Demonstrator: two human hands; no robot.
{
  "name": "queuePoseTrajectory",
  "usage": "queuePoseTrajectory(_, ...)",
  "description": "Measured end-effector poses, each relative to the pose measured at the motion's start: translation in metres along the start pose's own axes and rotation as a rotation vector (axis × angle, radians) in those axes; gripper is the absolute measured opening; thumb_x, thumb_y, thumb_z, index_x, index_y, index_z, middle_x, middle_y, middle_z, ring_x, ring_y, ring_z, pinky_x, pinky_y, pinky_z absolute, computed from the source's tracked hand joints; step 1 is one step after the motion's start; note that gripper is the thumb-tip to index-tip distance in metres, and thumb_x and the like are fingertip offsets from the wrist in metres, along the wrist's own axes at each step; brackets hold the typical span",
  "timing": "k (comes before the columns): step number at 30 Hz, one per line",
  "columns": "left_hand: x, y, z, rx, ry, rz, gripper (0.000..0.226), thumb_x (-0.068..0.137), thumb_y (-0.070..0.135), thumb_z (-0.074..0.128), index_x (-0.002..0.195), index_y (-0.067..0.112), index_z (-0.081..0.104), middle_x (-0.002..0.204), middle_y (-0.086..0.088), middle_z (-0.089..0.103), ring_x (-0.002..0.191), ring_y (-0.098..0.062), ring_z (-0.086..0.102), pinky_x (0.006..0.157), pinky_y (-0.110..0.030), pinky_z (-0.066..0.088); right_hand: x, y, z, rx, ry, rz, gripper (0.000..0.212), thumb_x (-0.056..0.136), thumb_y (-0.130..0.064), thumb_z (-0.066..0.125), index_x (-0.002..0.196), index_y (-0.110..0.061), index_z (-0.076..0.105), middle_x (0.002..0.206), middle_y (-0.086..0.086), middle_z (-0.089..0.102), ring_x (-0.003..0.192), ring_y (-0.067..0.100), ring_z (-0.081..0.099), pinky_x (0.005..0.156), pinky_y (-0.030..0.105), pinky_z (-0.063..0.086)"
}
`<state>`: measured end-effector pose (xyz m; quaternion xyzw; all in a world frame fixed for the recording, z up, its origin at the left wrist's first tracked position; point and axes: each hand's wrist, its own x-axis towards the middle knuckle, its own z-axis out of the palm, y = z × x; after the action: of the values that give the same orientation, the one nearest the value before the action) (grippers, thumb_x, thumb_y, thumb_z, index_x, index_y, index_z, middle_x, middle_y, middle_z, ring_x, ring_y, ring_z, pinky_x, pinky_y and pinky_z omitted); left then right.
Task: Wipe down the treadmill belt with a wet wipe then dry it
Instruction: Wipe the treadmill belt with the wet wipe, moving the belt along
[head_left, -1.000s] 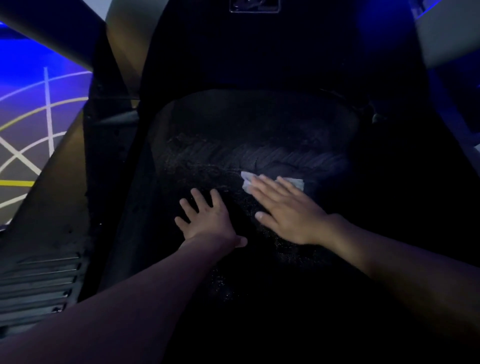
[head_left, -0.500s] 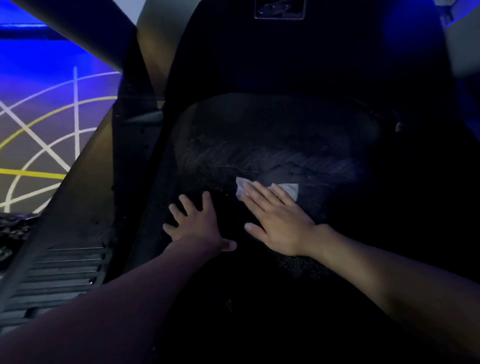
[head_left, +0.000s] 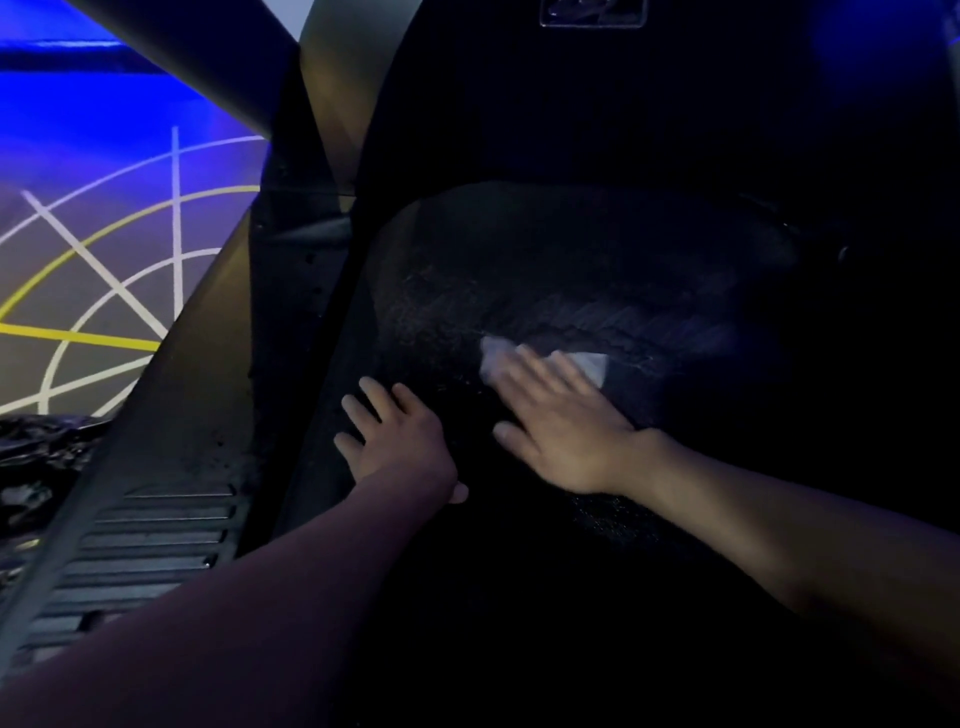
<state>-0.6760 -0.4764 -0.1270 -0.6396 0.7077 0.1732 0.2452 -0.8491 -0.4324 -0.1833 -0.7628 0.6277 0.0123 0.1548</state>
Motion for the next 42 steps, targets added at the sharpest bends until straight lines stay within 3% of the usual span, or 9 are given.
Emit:
queuePoseTrajectory(6, 0.002, -0.005, 0.001, -0.056, -0.040, 0.023, 0.132, 0.071, 0.037, 0.084, 0.152, 0.005, -0.014, 0.157, -0.025, -0.021, 0.146, -0.044, -0.013, 0.116, -0.057, 0.011, 0.016, 0.011, -0.007, 0.037, 0.062, 0.214, 0.068, 0.103, -0.053, 0.011, 0.159, -0.019, -0.006, 0.166, -0.002, -0.017, 0.150, 0.014, -0.021, 0.123, 0.043, -0.012)
queuePoseTrajectory(10, 0.002, -0.010, 0.002, -0.069, -0.026, 0.042, 0.132, 0.071, 0.040, 0.083, 0.151, 0.000, -0.014, 0.158, -0.022, -0.021, 0.147, -0.040, -0.013, 0.117, -0.054, 0.011, 0.011, -0.008, -0.006, 0.024, 0.001, -0.098, 0.067, 0.104, -0.052, 0.019, 0.159, -0.023, -0.004, 0.165, -0.007, -0.016, 0.150, 0.010, -0.021, 0.122, 0.039, -0.013)
queuePoseTrajectory(14, 0.001, -0.019, 0.004, -0.076, -0.012, 0.091, 0.132, 0.071, 0.048, 0.081, 0.151, -0.001, -0.012, 0.158, -0.019, -0.021, 0.148, -0.036, -0.013, 0.118, -0.051, 0.011, 0.027, -0.006, -0.010, 0.051, 0.077, 0.200, 0.066, 0.105, -0.050, 0.017, 0.159, -0.019, -0.005, 0.166, -0.001, -0.015, 0.151, 0.015, -0.019, 0.122, 0.042, -0.012)
queuePoseTrajectory(18, 0.000, -0.029, 0.005, -0.056, 0.021, 0.143, 0.133, 0.068, 0.059, 0.077, 0.152, 0.001, -0.007, 0.160, -0.017, -0.016, 0.149, -0.032, -0.008, 0.117, -0.046, 0.018, 0.026, -0.027, -0.002, 0.001, 0.045, -0.126, 0.066, 0.105, -0.049, 0.023, 0.160, -0.021, 0.000, 0.166, -0.005, -0.012, 0.151, 0.013, -0.015, 0.123, 0.041, -0.009)
queuePoseTrajectory(21, 0.001, -0.035, 0.000, -0.035, 0.006, 0.184, 0.136, 0.064, 0.064, 0.078, 0.153, 0.002, -0.004, 0.161, -0.015, -0.012, 0.150, -0.031, -0.004, 0.117, -0.045, 0.023, 0.039, -0.021, -0.009, 0.034, 0.095, 0.157, 0.065, 0.105, -0.049, 0.020, 0.159, -0.021, -0.003, 0.167, -0.003, -0.012, 0.152, 0.015, -0.015, 0.122, 0.040, -0.011)
queuePoseTrajectory(30, 0.009, -0.076, -0.002, -0.001, -0.031, 0.364, 0.123, 0.073, 0.034, 0.083, 0.154, 0.009, -0.007, 0.160, -0.004, -0.022, 0.150, -0.020, -0.007, 0.119, -0.037, 0.023, 0.062, -0.043, -0.008, 0.000, 0.074, 0.208, 0.065, 0.106, -0.048, 0.016, 0.159, -0.016, -0.004, 0.166, 0.003, -0.014, 0.152, 0.020, -0.017, 0.123, 0.045, -0.009)
queuePoseTrajectory(33, 0.001, -0.071, 0.001, 0.001, 0.050, 0.339, 0.115, 0.078, 0.027, 0.079, 0.155, 0.010, -0.005, 0.161, -0.003, -0.020, 0.150, -0.019, -0.006, 0.117, -0.036, 0.027, 0.061, -0.058, -0.003, -0.056, 0.006, -0.086, 0.064, 0.106, -0.047, 0.017, 0.159, -0.019, -0.005, 0.166, 0.000, -0.016, 0.152, 0.018, -0.017, 0.123, 0.044, -0.008)
queuePoseTrajectory(38, -0.010, -0.059, 0.005, 0.076, 0.161, 0.170, 0.110, 0.074, 0.030, 0.080, 0.153, 0.008, 0.007, 0.154, -0.017, 0.006, 0.142, -0.032, 0.017, 0.109, -0.035, 0.033, 0.079, -0.051, -0.010, -0.001, 0.062, 0.222, 0.066, 0.105, -0.048, 0.015, 0.158, -0.016, -0.008, 0.166, 0.004, -0.017, 0.152, 0.020, -0.017, 0.123, 0.046, -0.008)
queuePoseTrajectory(42, -0.010, -0.057, 0.005, 0.062, 0.196, 0.114, 0.087, 0.071, 0.030, 0.083, 0.138, 0.004, 0.034, 0.133, -0.009, 0.031, 0.124, -0.026, 0.034, 0.091, -0.030, 0.042, 0.081, -0.069, -0.005, -0.047, 0.016, -0.105, 0.064, 0.106, -0.046, 0.019, 0.159, -0.020, -0.003, 0.166, -0.002, -0.015, 0.152, 0.016, -0.015, 0.123, 0.043, -0.007)
